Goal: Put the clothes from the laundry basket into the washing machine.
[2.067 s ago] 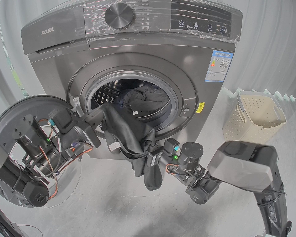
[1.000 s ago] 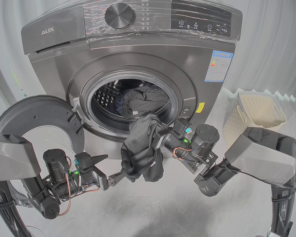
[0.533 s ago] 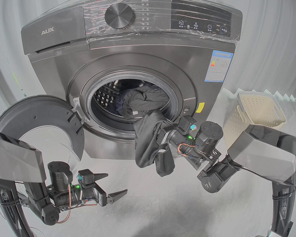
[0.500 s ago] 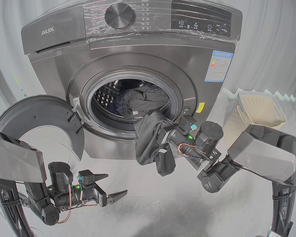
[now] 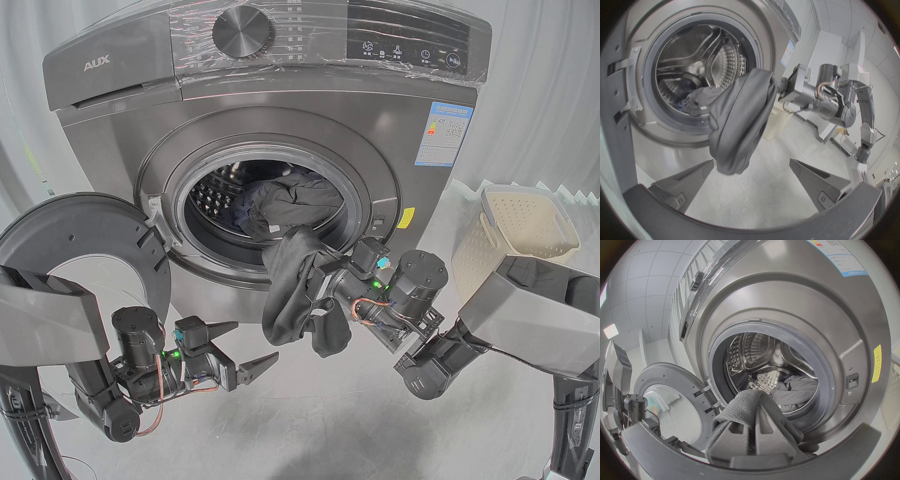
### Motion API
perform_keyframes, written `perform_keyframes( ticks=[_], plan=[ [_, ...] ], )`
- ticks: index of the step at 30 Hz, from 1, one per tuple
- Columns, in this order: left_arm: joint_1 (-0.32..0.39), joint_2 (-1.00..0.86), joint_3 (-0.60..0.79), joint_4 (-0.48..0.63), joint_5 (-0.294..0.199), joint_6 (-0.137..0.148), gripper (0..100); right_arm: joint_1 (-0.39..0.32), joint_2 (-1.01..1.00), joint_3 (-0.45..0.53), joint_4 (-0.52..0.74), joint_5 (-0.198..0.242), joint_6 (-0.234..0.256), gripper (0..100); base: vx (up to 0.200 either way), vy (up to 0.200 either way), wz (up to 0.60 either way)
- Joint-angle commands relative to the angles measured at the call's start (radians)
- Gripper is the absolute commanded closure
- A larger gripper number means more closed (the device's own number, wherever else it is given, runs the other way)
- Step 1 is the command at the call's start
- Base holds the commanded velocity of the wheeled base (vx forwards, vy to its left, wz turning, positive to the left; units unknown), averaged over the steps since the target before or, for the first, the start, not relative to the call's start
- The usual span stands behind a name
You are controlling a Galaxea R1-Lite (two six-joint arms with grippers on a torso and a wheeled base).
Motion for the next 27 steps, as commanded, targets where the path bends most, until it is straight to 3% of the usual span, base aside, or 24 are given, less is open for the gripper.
perform_keyframes(
  ticks=[1,5,17,22,24,27],
  plan=[
    [-0.042,0.023,-0.086,-0.001,0.016,-0.022,0,0.028,0.003,-0.006,0.004,0.0,-0.003,100,0.0,0.0,0.0],
    [-0.057,0.037,-0.139,0.001,0.045,-0.028,0,0.04,0.008,-0.009,0.006,-0.001,-0.003,100,0.0,0.0,0.0],
    [-0.071,0.154,-0.285,0.001,0.05,-0.025,0,0.078,0.003,-0.024,0.006,-0.015,0.0,100,0.0,0.0,0.0],
    [-0.065,0.18,-0.371,0.001,0.123,-0.031,0,0.087,-0.004,-0.013,0.004,-0.017,0.003,100,0.0,0.0,0.0],
    [-0.06,0.184,-0.385,0.001,0.131,-0.034,0,0.087,-0.008,-0.007,0.004,-0.017,0.003,100,0.0,0.0,0.0],
    [-0.058,0.189,-0.402,0.001,0.137,-0.062,0,0.089,-0.012,0.016,-0.001,-0.031,0.008,100,0.0,0.0,0.0]
  ],
)
